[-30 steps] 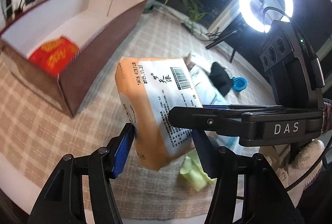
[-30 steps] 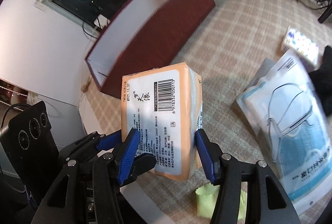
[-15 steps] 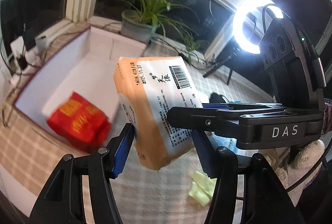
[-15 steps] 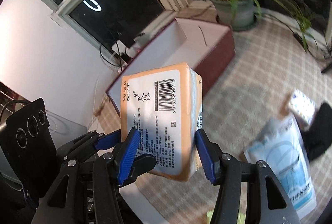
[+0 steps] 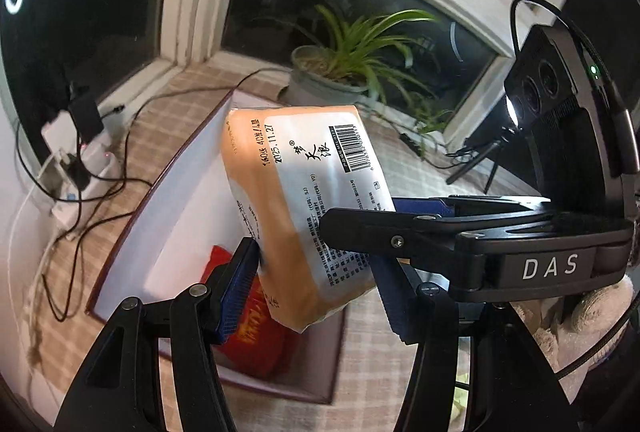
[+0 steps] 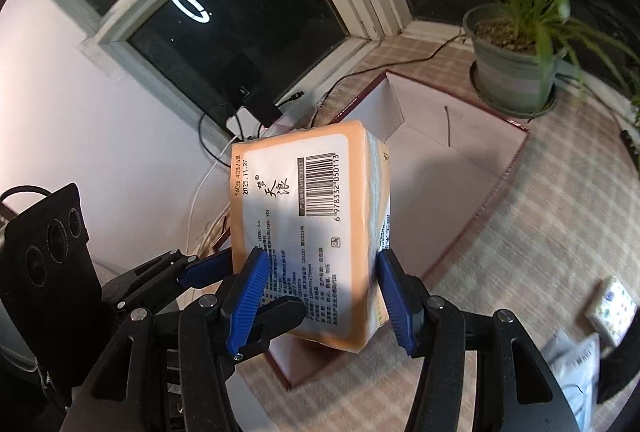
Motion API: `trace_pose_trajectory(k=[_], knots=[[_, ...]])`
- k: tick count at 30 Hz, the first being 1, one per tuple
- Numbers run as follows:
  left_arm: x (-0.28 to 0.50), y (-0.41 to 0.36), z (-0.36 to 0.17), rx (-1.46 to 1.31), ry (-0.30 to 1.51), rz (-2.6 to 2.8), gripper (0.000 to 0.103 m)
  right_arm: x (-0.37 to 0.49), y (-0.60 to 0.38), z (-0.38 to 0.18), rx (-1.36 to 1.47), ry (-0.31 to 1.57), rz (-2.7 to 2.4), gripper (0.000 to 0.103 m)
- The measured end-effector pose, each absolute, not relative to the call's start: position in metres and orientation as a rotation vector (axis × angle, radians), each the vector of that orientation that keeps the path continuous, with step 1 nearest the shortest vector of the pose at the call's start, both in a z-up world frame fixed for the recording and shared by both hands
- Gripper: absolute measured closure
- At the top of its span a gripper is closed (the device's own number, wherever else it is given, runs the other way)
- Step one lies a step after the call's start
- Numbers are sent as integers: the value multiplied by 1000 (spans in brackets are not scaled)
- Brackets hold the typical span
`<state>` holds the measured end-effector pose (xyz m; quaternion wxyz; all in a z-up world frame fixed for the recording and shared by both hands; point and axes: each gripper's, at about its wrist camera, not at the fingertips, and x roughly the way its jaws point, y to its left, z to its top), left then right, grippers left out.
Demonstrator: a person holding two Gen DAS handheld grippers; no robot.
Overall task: Organize soft objects
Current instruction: 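Drop the tissue pack onto the red pouch by opening the right tool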
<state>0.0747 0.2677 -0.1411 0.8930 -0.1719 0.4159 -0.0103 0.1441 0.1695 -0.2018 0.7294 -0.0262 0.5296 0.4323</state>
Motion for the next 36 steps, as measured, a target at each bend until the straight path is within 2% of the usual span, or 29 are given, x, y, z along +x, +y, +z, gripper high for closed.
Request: trace_pose_trajectory(k=[7,19,36], knots=[[91,283,-164,-388,918,-4,47,159,191,-230,-65,1216,932,51],[89,283,-175,-373,945,-5,47,161,192,-236,-50,1198,883,49],[47,254,-148,-397,882,17,45,142,90,-211,20,1099,852,49]])
